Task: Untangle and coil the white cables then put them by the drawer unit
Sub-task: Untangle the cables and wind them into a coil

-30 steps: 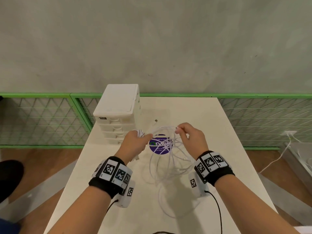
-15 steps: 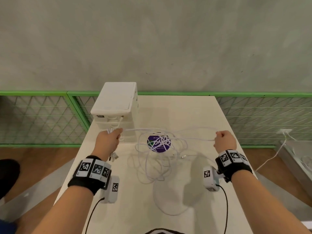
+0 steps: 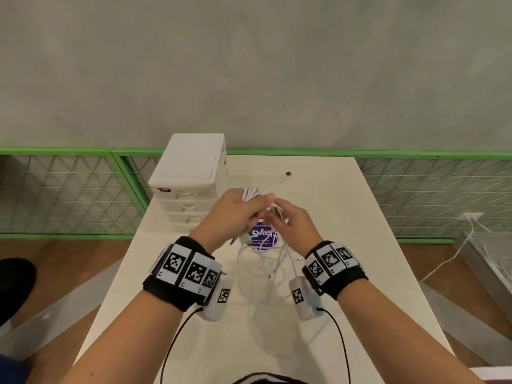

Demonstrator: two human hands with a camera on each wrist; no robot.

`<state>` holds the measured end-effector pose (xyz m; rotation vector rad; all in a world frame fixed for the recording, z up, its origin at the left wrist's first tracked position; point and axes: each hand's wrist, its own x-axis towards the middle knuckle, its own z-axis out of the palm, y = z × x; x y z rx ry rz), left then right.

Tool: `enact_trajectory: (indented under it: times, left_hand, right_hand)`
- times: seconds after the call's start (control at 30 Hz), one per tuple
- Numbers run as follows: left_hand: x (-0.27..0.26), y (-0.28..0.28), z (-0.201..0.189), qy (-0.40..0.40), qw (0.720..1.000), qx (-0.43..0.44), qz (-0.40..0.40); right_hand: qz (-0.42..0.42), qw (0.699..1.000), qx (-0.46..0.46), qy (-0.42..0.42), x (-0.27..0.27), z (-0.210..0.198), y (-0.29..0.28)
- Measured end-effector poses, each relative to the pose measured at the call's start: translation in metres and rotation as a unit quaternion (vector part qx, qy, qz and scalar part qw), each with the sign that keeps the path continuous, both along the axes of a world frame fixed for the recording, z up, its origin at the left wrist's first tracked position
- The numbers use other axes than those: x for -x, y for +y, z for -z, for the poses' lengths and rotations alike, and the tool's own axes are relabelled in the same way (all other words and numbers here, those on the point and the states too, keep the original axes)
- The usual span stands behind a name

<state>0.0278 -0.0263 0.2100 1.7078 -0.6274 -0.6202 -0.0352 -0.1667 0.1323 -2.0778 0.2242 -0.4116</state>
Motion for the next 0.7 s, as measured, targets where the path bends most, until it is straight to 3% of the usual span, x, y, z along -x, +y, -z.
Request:
enact_trajectory:
  times: [0.13, 0.33, 0.43, 0.57, 0.7]
  left_hand:
    - [0.003, 0.0, -0.02, -0.023, 0.998, 0.062, -0.005]
    - [-0.009, 0.012, -0.019, 0.005, 0.985, 0.126, -0.121]
    - [-0.014, 0.011, -0.018, 0.003, 0.987, 0.1, -0.125]
    - [-0.008, 0.001, -0.015, -0.026, 0.997, 0.01, -0.067]
    - [-0.004, -0.007, -0.02, -0.019, 0.999, 0.017, -0.044]
  right_hand:
    - [0.005, 0.997, -0.029, 0.065, 0.002, 0.028, 0.002]
    - [-0.005, 0.978, 0.139, 0.155, 0.019, 0.06, -0.024]
    - [0.008, 0.956, 0.189, 0.223, 0.024, 0.061, -0.039]
    - [0.011, 0.991, 0.055, 0.121, 0.015, 0.021, -0.037]
    - [-0.048, 0.998, -0.009, 0.048, 0.002, -0.011, -0.016]
